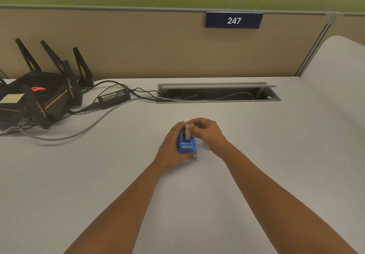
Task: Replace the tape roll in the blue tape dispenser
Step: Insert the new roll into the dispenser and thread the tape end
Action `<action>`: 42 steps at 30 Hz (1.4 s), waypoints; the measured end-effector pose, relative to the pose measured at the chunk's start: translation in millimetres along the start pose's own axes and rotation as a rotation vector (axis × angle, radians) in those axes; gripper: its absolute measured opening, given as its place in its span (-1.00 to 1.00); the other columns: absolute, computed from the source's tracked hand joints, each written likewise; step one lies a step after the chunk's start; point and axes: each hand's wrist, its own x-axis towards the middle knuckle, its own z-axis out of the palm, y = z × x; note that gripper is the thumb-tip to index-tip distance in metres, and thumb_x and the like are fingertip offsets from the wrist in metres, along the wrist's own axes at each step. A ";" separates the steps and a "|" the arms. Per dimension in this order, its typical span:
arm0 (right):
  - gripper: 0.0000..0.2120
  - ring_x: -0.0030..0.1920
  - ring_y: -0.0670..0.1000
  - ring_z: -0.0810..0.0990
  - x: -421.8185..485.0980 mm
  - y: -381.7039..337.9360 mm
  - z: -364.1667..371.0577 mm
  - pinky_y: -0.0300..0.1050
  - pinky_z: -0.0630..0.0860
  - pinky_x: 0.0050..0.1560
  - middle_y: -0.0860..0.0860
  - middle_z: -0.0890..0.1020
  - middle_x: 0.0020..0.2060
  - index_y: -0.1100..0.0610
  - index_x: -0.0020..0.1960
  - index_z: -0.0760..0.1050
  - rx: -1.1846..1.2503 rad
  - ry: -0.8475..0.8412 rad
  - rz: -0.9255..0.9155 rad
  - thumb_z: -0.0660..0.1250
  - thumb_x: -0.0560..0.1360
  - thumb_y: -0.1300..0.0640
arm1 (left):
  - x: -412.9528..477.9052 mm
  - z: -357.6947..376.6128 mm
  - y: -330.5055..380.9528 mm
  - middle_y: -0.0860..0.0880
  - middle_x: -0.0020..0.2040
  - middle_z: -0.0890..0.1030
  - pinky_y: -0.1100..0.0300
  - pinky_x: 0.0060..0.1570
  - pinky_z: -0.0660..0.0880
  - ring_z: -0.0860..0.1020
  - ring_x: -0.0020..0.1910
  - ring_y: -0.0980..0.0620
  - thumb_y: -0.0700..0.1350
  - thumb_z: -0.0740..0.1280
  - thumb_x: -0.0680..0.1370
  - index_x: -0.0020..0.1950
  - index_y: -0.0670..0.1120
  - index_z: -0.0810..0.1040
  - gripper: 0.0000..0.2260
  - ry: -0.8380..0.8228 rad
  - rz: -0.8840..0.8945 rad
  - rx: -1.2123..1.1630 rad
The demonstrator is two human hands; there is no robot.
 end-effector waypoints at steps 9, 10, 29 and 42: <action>-0.74 -0.05 0.11 0.63 -3.7 -6.0 -5.8 -0.36 0.55 -0.13 0.23 0.64 -0.02 0.24 0.10 0.55 -0.081 -0.032 -0.035 0.39 0.42 0.22 | 3.3 -1.7 1.9 -0.09 0.38 0.34 0.14 0.32 0.28 0.32 0.36 -0.05 -0.19 0.37 0.45 0.37 -0.11 0.23 -0.45 0.052 -0.016 -0.097; -0.74 -0.08 0.09 0.63 -3.9 -6.4 -5.9 -0.40 0.54 -0.18 0.22 0.65 -0.02 0.24 0.10 0.55 -0.087 -0.030 -0.042 0.39 0.42 0.22 | 4.3 -2.4 1.9 -0.09 0.37 0.35 0.15 0.30 0.28 0.33 0.35 -0.04 -0.19 0.36 0.46 0.37 -0.11 0.24 -0.48 0.062 -0.025 -0.104; -0.80 -0.18 0.00 0.58 5.1 -13.8 -9.8 -0.38 0.54 -0.31 0.10 0.60 -0.10 0.25 0.03 0.52 -0.156 -0.097 0.075 0.38 0.41 0.29 | 18.8 -15.8 8.0 -0.17 0.31 0.43 -0.06 0.26 0.45 0.42 0.27 -0.13 -0.24 0.41 0.40 0.29 -0.18 0.39 -0.53 0.067 -0.125 -0.085; -0.83 -0.21 -0.02 0.61 0.9 -15.0 -8.7 -0.41 0.56 -0.31 0.10 0.61 -0.11 0.23 0.00 0.54 -0.084 -0.100 0.083 0.37 0.42 0.32 | 17.2 -13.0 8.1 -0.16 0.34 0.41 -0.07 0.32 0.39 0.40 0.30 -0.14 -0.21 0.35 0.46 0.34 -0.15 0.35 -0.55 0.081 -0.153 -0.170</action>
